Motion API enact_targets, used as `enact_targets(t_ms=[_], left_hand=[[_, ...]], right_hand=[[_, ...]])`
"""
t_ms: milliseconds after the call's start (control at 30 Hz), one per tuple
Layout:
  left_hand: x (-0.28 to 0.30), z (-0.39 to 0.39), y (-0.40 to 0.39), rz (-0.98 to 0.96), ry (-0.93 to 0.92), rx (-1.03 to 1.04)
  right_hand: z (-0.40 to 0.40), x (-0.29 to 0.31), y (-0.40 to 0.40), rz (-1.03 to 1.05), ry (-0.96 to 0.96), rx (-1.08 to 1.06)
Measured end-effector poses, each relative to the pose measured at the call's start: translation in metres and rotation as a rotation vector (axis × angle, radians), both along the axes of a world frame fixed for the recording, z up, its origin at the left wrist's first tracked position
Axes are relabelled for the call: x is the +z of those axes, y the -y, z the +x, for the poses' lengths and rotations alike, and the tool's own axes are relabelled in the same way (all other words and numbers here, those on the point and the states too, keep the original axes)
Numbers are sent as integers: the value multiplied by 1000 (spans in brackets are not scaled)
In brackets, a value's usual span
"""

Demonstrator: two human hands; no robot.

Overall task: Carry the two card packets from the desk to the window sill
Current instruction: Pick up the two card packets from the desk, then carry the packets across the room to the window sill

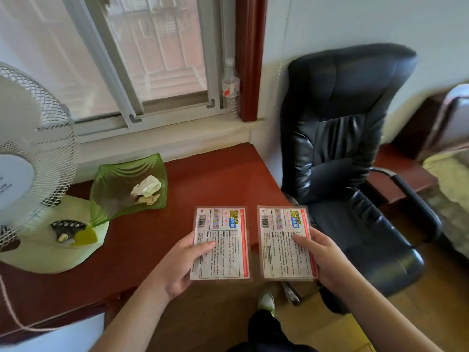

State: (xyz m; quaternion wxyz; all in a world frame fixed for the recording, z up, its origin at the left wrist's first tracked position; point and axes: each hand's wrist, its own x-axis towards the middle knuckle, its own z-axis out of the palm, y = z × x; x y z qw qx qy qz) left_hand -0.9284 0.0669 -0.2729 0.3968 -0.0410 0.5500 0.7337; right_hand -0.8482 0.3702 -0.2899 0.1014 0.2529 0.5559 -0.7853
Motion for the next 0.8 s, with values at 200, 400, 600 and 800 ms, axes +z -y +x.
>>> enact_targets(t_ms=[200, 400, 600, 800], left_hand=[[9, 18, -35, -72, -101, -152], [14, 35, -92, -31, -123, -346], [16, 68, -170, -5, -106, -528], [15, 130, -263, -5, -126, -718]], right_hand=[[62, 11, -10, 44, -3, -139], [120, 19, -37, 91, -15, -298], [202, 22, -72, 56, -58, -481], [304, 21, -113, 68, -60, -693]])
